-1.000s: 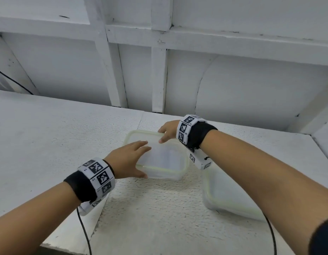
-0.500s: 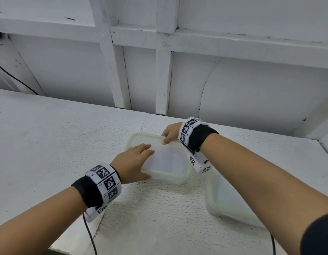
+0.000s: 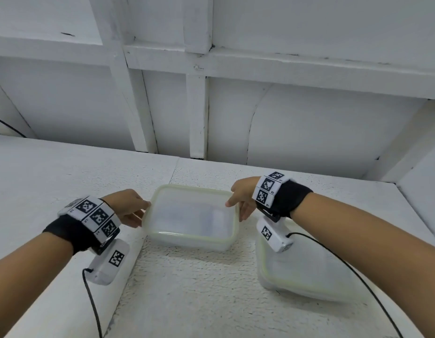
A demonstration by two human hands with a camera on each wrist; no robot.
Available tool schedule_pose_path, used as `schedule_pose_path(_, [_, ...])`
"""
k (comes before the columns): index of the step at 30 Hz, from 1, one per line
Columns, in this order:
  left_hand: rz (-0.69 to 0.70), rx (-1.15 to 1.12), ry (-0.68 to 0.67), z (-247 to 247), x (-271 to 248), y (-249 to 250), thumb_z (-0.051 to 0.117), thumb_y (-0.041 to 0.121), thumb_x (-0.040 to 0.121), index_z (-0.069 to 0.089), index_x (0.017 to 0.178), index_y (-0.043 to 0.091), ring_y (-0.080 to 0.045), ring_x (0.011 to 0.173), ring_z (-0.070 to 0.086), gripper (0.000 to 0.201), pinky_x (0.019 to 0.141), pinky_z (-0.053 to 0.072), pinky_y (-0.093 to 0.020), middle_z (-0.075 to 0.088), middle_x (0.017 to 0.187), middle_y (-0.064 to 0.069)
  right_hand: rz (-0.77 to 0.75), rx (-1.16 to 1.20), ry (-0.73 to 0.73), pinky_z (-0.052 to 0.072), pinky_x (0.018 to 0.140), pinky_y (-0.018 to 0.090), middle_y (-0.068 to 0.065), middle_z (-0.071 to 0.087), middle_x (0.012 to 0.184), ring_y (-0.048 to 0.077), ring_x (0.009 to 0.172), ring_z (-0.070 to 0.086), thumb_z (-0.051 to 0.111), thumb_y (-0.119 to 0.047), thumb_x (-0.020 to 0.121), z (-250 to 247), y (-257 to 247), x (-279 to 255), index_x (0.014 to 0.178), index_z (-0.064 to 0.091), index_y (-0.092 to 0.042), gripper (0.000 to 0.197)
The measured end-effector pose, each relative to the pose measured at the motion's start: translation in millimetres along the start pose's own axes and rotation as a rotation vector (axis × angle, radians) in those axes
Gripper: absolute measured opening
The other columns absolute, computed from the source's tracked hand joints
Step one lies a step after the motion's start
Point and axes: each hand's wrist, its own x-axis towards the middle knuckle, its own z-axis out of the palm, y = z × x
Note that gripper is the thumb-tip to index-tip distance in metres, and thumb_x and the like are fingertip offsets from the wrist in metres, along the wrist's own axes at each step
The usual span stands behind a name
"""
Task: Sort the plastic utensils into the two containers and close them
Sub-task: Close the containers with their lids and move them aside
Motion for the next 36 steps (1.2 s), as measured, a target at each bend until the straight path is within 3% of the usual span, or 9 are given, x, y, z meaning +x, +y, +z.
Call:
schedule_pose_path(8, [-0.008,-0.341,0.106,-11,33,37,0.054,0.004,0.091,0.052,0.079,-0.004,-0.027,0.061,0.056,0.015,0.048,0.054,-0.030,0.056,0.070,-0.017,-0.047,0.394,0.048,0.054,0.066,0.055,0.027,0.060,0.091,0.041,0.083,0.063,0.065,-0.005,0.084,-41,-1,7,0.112,0.049,0.007,0.034])
schedule_pose_path(13, [0.090,-0.563,0.177,-12,69,67,0.053,-0.007,0.086,0.050,0.072,0.000,-0.027,0.063,0.052,0.015,0.056,0.050,-0.033,0.052,0.074,-0.015,-0.201,0.503,0.337,0.050,0.092,0.047,0.016,0.057,0.113,0.034,0.106,0.059,0.068,-0.016,0.081,-60,-16,32,0.114,0.058,-0.003,0.037])
schedule_pose_path(16, [0.114,-0.605,0.227,-10,92,76,0.055,-0.008,0.084,0.055,0.071,-0.002,-0.026,0.060,0.052,0.014,0.044,0.052,-0.026,0.053,0.072,-0.016,-0.209,0.462,0.461,0.049,0.091,0.037,0.015,0.056,0.108,0.029,0.101,0.058,0.068,-0.017,0.082,-61,-21,54,0.119,0.055,0.003,0.045])
schedule_pose_path(18, [0.130,-0.637,0.262,-10,104,76,0.058,-0.008,0.083,0.061,0.086,-0.006,-0.025,0.060,0.052,0.005,0.038,0.051,-0.023,0.054,0.070,-0.014,-0.182,0.444,0.483,0.047,0.085,0.037,0.018,0.056,0.107,0.030,0.098,0.058,0.066,-0.013,0.083,-60,-23,65,0.100,0.059,0.004,0.025])
schedule_pose_path(20, [0.143,-0.659,0.273,-9,117,75,0.059,-0.008,0.083,0.063,0.102,-0.007,-0.024,0.061,0.053,0.019,0.042,0.051,-0.024,0.056,0.072,-0.015,-0.183,0.460,0.492,0.048,0.081,0.037,0.017,0.057,0.096,0.029,0.090,0.057,0.064,-0.008,0.083,-57,-22,75,0.081,0.058,0.003,0.013])
schedule_pose_path(25, [0.201,-0.642,0.325,0,129,73,0.058,-0.005,0.086,0.062,0.110,-0.008,-0.029,0.077,0.058,0.025,0.072,0.055,-0.033,0.059,0.095,-0.018,-0.229,0.390,0.497,0.046,0.096,0.039,0.019,0.056,0.127,0.033,0.115,0.055,0.058,-0.004,0.087,-50,-17,93,0.127,0.052,0.003,0.041])
schedule_pose_path(31, [0.205,-0.379,0.339,0,119,75,0.057,0.010,0.091,0.057,0.122,-0.002,-0.030,0.089,0.059,0.034,0.068,0.057,-0.029,0.060,0.103,-0.017,-0.222,0.250,0.498,0.049,0.093,0.042,0.019,0.062,0.117,0.033,0.106,0.060,0.056,-0.012,0.089,-49,-18,89,0.118,0.059,0.002,0.032])
schedule_pose_path(34, [0.231,-0.100,0.535,-1,99,86,0.052,0.012,0.090,0.053,0.125,-0.002,-0.038,0.110,0.054,0.037,0.090,0.046,-0.040,0.057,0.121,-0.024,-0.253,0.204,0.450,0.050,0.080,0.033,0.012,0.061,0.110,0.028,0.098,0.058,0.057,-0.023,0.090,-57,-16,60,0.122,0.056,0.000,0.039])
schedule_pose_path(36, [0.316,-0.115,0.641,2,81,94,0.047,0.009,0.089,0.055,0.119,-0.006,-0.039,0.111,0.053,0.034,0.091,0.042,-0.040,0.058,0.121,-0.024,-0.346,0.242,0.413,0.049,0.089,0.033,0.011,0.057,0.121,0.026,0.110,0.055,0.061,-0.024,0.090,-67,-8,26,0.128,0.052,-0.002,0.045])
